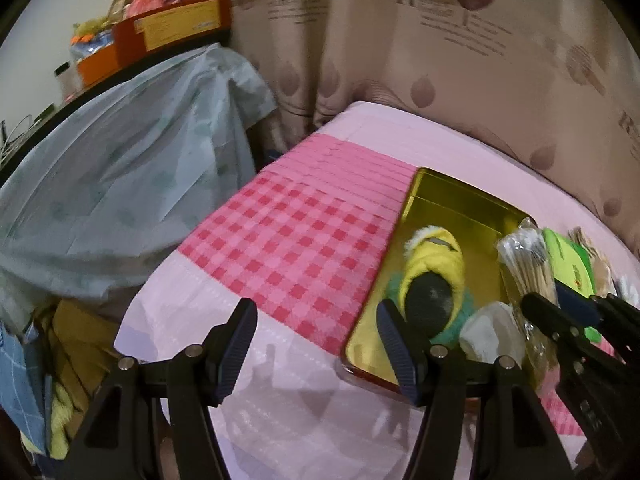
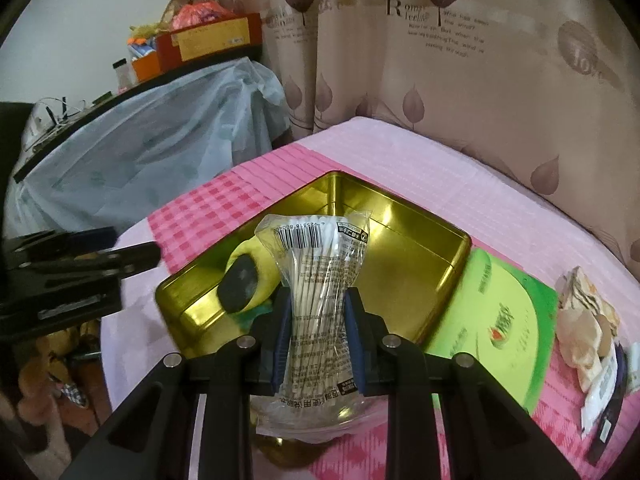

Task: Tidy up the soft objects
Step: 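Carry the bag of wooden sticks into the gold tin and open the right gripper, then reach the right gripper to the white rabbit towel and grasp it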

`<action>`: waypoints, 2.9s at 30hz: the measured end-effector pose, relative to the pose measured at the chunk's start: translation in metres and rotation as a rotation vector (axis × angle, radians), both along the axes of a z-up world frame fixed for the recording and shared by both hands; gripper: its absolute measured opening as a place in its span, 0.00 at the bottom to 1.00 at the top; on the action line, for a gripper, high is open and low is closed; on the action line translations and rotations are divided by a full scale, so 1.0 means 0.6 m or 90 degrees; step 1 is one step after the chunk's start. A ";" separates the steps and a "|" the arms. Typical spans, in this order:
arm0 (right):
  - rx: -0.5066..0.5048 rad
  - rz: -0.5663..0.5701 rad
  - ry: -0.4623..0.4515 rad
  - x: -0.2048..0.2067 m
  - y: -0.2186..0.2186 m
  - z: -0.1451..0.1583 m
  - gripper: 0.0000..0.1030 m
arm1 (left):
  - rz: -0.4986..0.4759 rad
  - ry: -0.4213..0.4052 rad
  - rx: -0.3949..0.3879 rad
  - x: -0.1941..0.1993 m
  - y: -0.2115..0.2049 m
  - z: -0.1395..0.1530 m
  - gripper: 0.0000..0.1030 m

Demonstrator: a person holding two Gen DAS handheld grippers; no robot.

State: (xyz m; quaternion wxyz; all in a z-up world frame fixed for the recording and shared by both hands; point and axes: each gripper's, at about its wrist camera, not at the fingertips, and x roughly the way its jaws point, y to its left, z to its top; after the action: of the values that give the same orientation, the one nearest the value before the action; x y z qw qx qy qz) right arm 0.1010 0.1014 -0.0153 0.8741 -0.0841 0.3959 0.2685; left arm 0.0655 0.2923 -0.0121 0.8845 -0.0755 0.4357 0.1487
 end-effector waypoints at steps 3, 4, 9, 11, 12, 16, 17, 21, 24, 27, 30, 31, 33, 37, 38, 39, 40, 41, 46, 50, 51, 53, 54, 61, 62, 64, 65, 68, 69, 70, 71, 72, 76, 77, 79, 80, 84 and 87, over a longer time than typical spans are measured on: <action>-0.010 -0.003 0.005 0.019 0.013 -0.010 0.22 | 0.009 0.001 0.002 0.001 0.003 0.001 0.62; -0.011 -0.004 0.008 0.024 0.016 -0.013 0.22 | 0.008 0.002 0.003 0.002 0.004 0.001 0.62; -0.018 -0.011 0.022 0.044 0.029 -0.033 0.22 | 0.004 0.003 0.008 0.003 0.003 0.000 0.62; -0.019 -0.012 0.035 0.051 0.031 -0.041 0.23 | 0.003 0.005 0.010 0.003 0.002 -0.002 0.62; -0.018 -0.013 0.042 0.054 0.032 -0.044 0.24 | 0.003 0.006 0.010 0.003 0.002 -0.003 0.62; -0.016 -0.023 0.046 0.057 0.031 -0.049 0.27 | 0.001 0.009 0.011 0.004 0.000 -0.003 0.62; -0.013 -0.022 0.049 0.056 0.030 -0.049 0.28 | 0.000 0.007 0.012 0.004 0.000 -0.003 0.62; -0.011 -0.021 0.041 0.048 0.027 -0.042 0.45 | -0.002 0.008 0.014 0.005 -0.002 -0.004 0.62; 0.000 -0.019 0.034 0.036 0.022 -0.033 0.55 | -0.002 0.010 0.014 0.007 -0.003 -0.004 0.62; 0.001 -0.016 0.027 0.021 0.015 -0.025 0.56 | -0.002 0.010 0.015 0.007 -0.004 -0.004 0.62; 0.012 -0.016 0.022 -0.001 0.000 -0.014 0.56 | -0.002 0.009 0.016 0.006 -0.004 -0.004 0.62; 0.017 -0.018 0.017 -0.011 -0.009 -0.008 0.56 | -0.002 0.009 0.017 0.007 -0.004 -0.004 0.62; 0.024 -0.025 0.012 -0.024 -0.028 0.000 0.56 | -0.002 0.010 0.019 0.007 -0.005 -0.004 0.62; 0.027 -0.065 -0.009 -0.049 -0.094 0.015 0.57 | -0.004 0.009 0.024 0.007 -0.006 0.000 0.62; 0.022 -0.078 -0.015 -0.052 -0.111 0.016 0.57 | -0.005 0.009 0.027 0.007 -0.006 0.001 0.62; 0.018 -0.091 -0.020 -0.054 -0.129 0.017 0.57 | -0.006 0.009 0.029 0.007 -0.007 0.001 0.62; 0.015 -0.110 -0.023 -0.056 -0.155 0.017 0.57 | -0.006 0.010 0.031 0.007 -0.008 0.001 0.62; 0.012 -0.126 -0.022 -0.056 -0.178 0.016 0.57 | -0.007 0.010 0.035 0.006 -0.009 0.001 0.62; -0.015 -0.216 -0.020 -0.051 -0.299 0.003 0.57 | -0.011 0.007 0.049 0.003 -0.017 0.004 0.62; -0.046 -0.292 -0.010 -0.044 -0.398 -0.023 0.57 | -0.015 0.007 0.059 0.003 -0.022 0.005 0.62; -0.049 -0.310 -0.007 -0.043 -0.422 -0.029 0.57 | -0.016 0.007 0.060 0.003 -0.023 0.005 0.62; -0.056 -0.346 -0.003 -0.040 -0.468 -0.041 0.57 | -0.018 0.007 0.066 0.003 -0.026 0.005 0.62; -0.058 -0.360 -0.002 -0.037 -0.486 -0.045 0.57 | -0.020 0.006 0.068 0.003 -0.028 0.006 0.62; -0.069 -0.421 -0.012 0.007 -0.579 -0.064 0.57 | -0.046 -0.008 0.092 0.002 -0.049 0.011 0.62; -0.068 -0.430 -0.008 0.019 -0.591 -0.070 0.57 | -0.053 -0.011 0.099 0.002 -0.056 0.013 0.62; -0.062 -0.441 0.000 0.039 -0.607 -0.078 0.57 | -0.063 -0.019 0.113 0.000 -0.068 0.017 0.62; -0.061 -0.445 -0.001 0.050 -0.612 -0.080 0.57 | -0.074 -0.024 0.124 -0.002 -0.078 0.020 0.62; -0.058 -0.454 0.000 0.079 -0.626 -0.090 0.58 | -0.112 -0.032 0.141 -0.008 -0.110 0.025 0.62; -0.058 -0.458 0.001 0.090 -0.629 -0.092 0.58 | -0.124 -0.032 0.145 -0.008 -0.120 0.025 0.62; -0.056 -0.461 0.002 0.098 -0.632 -0.094 0.60 | -0.137 -0.031 0.147 -0.008 -0.131 0.025 0.62; -0.056 -0.462 0.003 0.108 -0.634 -0.097 0.62 | -0.156 -0.029 0.142 -0.007 -0.146 0.025 0.62; -0.060 -0.465 0.004 0.117 -0.637 -0.101 0.63 | -0.170 -0.027 0.135 -0.006 -0.158 0.025 0.62; -0.063 -0.468 0.025 0.148 -0.650 -0.122 0.63 | -0.229 -0.016 0.109 0.003 -0.218 0.023 0.62; -0.061 -0.468 0.030 0.153 -0.655 -0.128 0.63 | -0.248 -0.017 0.108 0.006 -0.241 0.023 0.62; -0.051 -0.467 0.044 0.158 -0.667 -0.140 0.57 | -0.285 -0.018 0.106 0.015 -0.282 0.024 0.62; -0.044 -0.465 0.049 0.157 -0.670 -0.146 0.52 | -0.303 -0.018 0.103 0.018 -0.302 0.023 0.62; -0.016 -0.466 0.049 0.142 -0.681 -0.146 0.38 | -0.378 -0.014 0.079 0.042 -0.387 0.022 0.62; -0.023 -0.459 0.046 0.123 -0.679 -0.145 0.34 | -0.431 -0.010 0.056 0.061 -0.459 0.019 0.62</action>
State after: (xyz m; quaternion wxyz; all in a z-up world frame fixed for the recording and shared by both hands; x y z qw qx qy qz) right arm 0.1747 -0.3061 -0.1022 0.8964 0.0547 0.4355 -0.0612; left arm 0.1023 0.0170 -0.0007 0.8895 0.1102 0.4223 -0.1353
